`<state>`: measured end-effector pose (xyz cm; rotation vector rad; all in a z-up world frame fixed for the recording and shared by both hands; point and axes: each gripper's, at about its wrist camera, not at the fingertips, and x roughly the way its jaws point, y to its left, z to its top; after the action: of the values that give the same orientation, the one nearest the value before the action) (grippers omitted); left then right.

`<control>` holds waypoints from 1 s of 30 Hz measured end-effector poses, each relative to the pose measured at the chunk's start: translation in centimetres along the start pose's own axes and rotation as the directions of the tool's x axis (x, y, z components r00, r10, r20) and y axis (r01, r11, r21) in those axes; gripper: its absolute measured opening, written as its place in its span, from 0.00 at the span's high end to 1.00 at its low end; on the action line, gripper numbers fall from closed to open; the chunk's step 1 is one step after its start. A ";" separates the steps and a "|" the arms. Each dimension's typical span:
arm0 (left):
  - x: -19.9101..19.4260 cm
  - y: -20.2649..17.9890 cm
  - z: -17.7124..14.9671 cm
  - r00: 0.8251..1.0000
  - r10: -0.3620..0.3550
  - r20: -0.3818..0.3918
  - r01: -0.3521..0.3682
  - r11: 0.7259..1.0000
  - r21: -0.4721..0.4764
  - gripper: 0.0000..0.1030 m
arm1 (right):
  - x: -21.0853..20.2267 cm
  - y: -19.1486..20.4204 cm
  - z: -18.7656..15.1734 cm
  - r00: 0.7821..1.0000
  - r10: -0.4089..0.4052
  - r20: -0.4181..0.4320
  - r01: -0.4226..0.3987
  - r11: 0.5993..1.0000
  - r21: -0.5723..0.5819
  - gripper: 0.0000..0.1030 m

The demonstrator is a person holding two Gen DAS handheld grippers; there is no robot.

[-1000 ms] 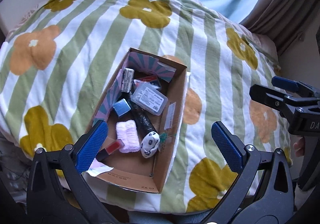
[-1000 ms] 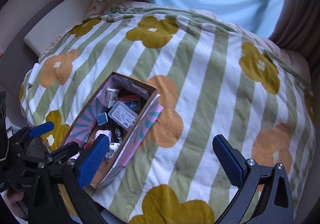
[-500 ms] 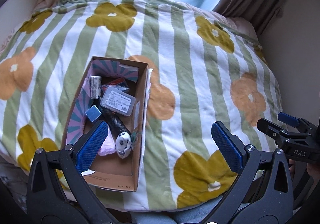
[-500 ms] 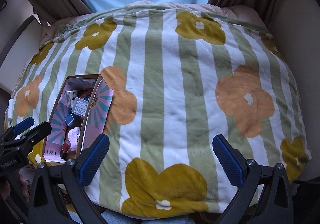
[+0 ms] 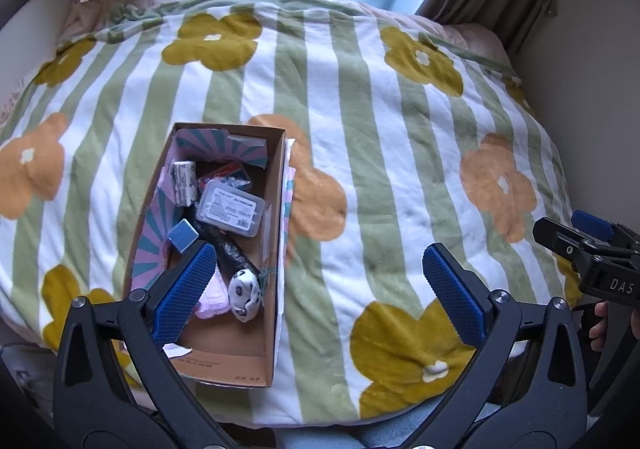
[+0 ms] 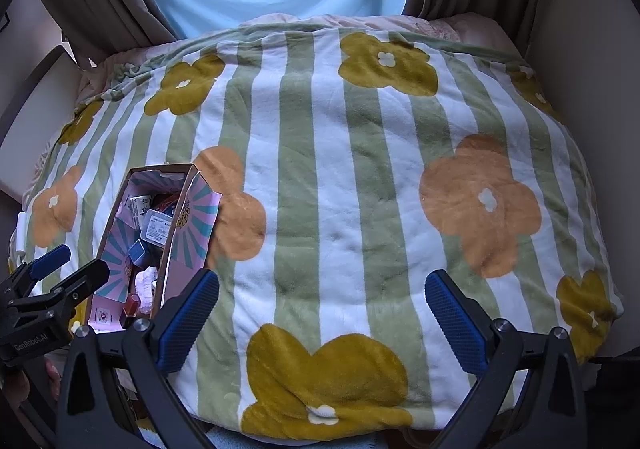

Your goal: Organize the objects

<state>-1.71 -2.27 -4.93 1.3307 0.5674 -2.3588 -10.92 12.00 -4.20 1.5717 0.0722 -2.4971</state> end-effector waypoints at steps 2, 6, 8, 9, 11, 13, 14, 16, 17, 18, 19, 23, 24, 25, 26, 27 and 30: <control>-0.1 0.0 0.1 1.000 0.002 -0.002 -0.002 1.000 0.003 0.00 | -0.1 0.1 0.1 1.000 0.000 0.002 0.000 1.000 0.000 0.00; 0.0 0.0 0.1 1.000 0.003 -0.001 -0.003 1.000 0.002 0.00 | -0.1 0.1 0.3 1.000 0.000 0.003 0.000 1.000 0.000 0.00; -0.1 0.0 0.1 1.000 0.003 0.000 -0.003 1.000 0.004 0.00 | -0.1 0.1 0.3 1.000 0.001 0.002 -0.001 1.000 0.001 0.00; -0.1 0.0 0.2 1.000 0.003 -0.001 -0.003 1.000 0.005 0.00 | -0.1 0.1 0.3 1.000 0.001 0.002 -0.001 1.000 0.002 0.00; -0.1 0.0 0.1 1.000 0.005 -0.002 -0.005 1.000 0.004 0.00 | -0.1 0.1 0.3 1.000 0.000 0.002 0.000 1.000 0.000 0.00; -0.1 0.0 0.2 1.000 0.006 -0.002 -0.006 1.000 0.005 0.00 | -0.1 0.0 0.3 1.000 0.001 0.002 -0.001 1.000 -0.001 0.00; -0.1 0.0 0.3 1.000 0.006 -0.002 -0.006 1.000 0.007 0.00 | -0.1 0.0 0.3 1.000 0.001 0.001 -0.001 1.000 -0.001 0.00; -0.1 -0.1 0.4 1.000 0.007 -0.005 -0.007 1.000 0.010 0.00 | -0.1 0.0 0.4 1.000 0.002 0.001 -0.002 1.000 0.000 0.00; 0.0 -0.2 0.5 1.000 0.007 -0.006 -0.007 1.000 0.012 0.00 | -0.1 0.0 0.4 1.000 0.002 0.002 -0.002 1.000 -0.001 0.00; 0.0 -0.2 0.5 1.000 0.006 -0.006 -0.005 1.000 0.012 0.00 | 0.0 0.0 0.4 1.000 0.002 0.002 -0.002 1.000 -0.002 0.00; 0.1 -0.3 0.6 1.000 0.005 -0.006 -0.005 1.000 0.014 0.00 | 0.0 0.0 0.4 1.000 0.001 0.002 -0.001 1.000 -0.002 0.00; 0.3 -0.6 0.8 1.000 0.012 -0.006 -0.011 0.999 0.031 0.00 | -0.1 0.0 0.4 1.000 0.002 0.002 -0.002 1.000 0.000 0.00; 0.3 -0.7 0.8 1.000 0.010 -0.007 -0.010 0.999 0.030 0.00 | 0.0 0.0 0.5 1.000 0.003 0.001 -0.003 1.000 0.000 0.00; 0.4 -0.7 0.8 1.000 0.009 -0.006 -0.009 0.999 0.031 0.00 | 0.0 -0.1 0.5 1.000 0.006 0.000 -0.006 1.000 0.002 0.00; 0.4 -0.7 0.9 1.000 0.010 -0.005 -0.010 0.999 0.032 0.00 | -0.1 -0.1 0.6 1.000 0.008 -0.001 -0.008 1.000 0.006 0.00; 0.4 -0.7 1.0 1.000 0.014 -0.003 -0.014 0.999 0.030 0.00 | -0.1 -0.1 0.7 1.000 0.007 -0.001 -0.007 1.000 0.008 0.00; 0.4 -0.8 1.2 1.000 0.029 0.001 -0.029 0.999 0.037 0.00 | -0.1 -0.4 0.9 1.000 0.005 0.002 -0.005 1.000 0.004 0.00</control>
<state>-3.18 -2.21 -4.62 1.3457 0.5037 -2.3563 -11.73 12.25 -3.70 1.5688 0.0636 -2.4963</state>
